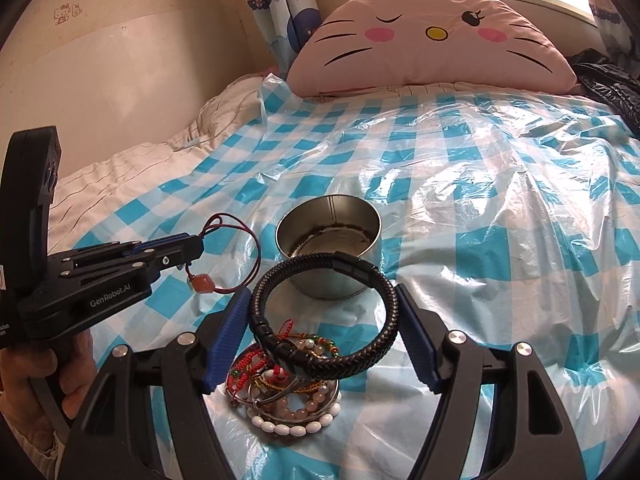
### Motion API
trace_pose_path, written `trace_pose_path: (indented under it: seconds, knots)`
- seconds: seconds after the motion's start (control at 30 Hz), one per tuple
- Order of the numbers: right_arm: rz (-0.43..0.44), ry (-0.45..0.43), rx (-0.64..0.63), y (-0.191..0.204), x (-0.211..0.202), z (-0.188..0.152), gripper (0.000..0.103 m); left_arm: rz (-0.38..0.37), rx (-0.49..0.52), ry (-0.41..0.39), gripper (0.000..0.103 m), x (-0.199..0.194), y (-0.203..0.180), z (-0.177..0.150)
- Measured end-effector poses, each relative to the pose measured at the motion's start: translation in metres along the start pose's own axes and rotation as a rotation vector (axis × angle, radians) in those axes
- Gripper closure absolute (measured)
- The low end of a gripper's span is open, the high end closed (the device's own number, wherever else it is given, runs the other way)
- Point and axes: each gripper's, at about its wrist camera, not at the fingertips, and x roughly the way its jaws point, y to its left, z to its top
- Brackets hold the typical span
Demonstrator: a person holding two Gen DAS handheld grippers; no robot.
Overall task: Organize jewelry
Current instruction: 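Grasp the black braided bracelet with the right tool while the left tool holds the necklace, then drop the black bracelet into the tin with the right tool while the left tool drops the necklace in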
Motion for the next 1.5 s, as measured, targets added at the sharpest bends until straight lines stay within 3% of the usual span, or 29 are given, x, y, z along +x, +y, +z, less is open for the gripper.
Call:
trace_pose_path:
  seconds: [0.37,0.6,0.67,0.8,1.2,1.33,1.43,1.5]
  knots:
    - [-0.028,-0.045,0.031,-0.013,-0.004,0.005,0.034,-0.057,0.012,0.005,0.093,0.026,-0.024,0.032]
    - [-0.035,-0.056,0.042,-0.021,0.001,0.012,0.034,-0.095,0.006,0.061,0.093,0.067,-0.037,0.049]
    - [-0.038,-0.043,0.040,-0.024,0.007,0.014,0.034,-0.092,-0.008,0.092,0.088,0.082,-0.037,0.051]
    - [-0.039,-0.024,0.017,-0.025,0.019,0.018,0.034,-0.072,-0.077,0.088,0.056,0.090,-0.023,0.052]
    - [-0.010,0.011,-0.106,0.008,0.074,0.050,0.033,0.107,-0.307,-0.029,0.036,0.050,0.042,0.034]
    - [-0.012,0.031,-0.130,0.015,0.094,0.053,0.032,0.144,-0.333,-0.039,0.033,0.051,0.051,0.023]
    - [-0.028,0.058,-0.132,0.015,0.110,0.054,0.024,0.146,-0.334,-0.026,0.032,0.056,0.052,0.019]
    - [-0.033,0.056,-0.123,0.014,0.109,0.053,0.024,0.145,-0.332,-0.023,0.032,0.057,0.051,0.017]
